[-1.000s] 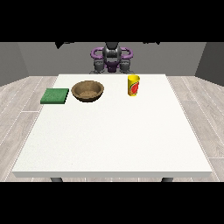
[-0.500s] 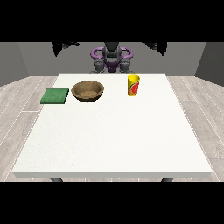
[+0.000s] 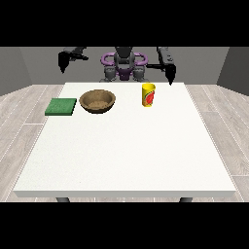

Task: Pick the cup and pour the ball into the bowl, then pick the bowl and place it on the pad

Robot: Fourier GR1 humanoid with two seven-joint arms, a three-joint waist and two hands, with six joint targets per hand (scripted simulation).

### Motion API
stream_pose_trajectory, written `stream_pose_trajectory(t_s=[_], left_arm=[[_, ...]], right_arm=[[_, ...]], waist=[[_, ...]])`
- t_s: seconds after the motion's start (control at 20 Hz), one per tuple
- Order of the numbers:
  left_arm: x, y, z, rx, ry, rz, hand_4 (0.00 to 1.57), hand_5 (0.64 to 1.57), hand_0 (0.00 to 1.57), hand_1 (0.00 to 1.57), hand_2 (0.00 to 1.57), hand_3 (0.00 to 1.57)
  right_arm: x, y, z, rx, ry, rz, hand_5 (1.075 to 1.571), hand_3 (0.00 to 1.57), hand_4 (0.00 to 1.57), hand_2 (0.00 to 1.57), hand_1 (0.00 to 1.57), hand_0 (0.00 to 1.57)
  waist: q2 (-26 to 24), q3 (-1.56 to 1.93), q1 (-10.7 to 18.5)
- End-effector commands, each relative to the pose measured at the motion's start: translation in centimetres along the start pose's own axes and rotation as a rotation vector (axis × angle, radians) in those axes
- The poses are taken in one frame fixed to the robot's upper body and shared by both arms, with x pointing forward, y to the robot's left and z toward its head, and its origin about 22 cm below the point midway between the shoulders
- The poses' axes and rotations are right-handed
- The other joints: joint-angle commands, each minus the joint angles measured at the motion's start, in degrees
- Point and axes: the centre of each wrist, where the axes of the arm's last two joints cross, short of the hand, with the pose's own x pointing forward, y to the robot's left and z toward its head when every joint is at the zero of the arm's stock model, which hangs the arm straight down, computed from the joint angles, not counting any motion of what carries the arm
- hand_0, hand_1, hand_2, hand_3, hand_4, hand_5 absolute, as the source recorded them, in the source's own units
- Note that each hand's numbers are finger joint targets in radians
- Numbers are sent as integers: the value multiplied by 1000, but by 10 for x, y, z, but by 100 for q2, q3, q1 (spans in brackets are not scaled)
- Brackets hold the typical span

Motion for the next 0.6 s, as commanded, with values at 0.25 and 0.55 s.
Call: stream_pose_trajectory(t_s=[0.25, 0.55], left_arm=[[-49, -22, -5, 41, -47, -34, 0, 1530, 0, 0, 0, 0], [-82, -26, 5, 54, -64, -56, 0, 1519, 0, 0, 0, 0]], right_arm=[[-19, -20, -3, -19, -62, -19, 1570, 0, 0, 0, 0, 0], [-16, -15, -9, 32, -88, -29, 1571, 0, 0, 0, 0, 0]], waist=[[370, 0, -89], [624, -2, -270]])
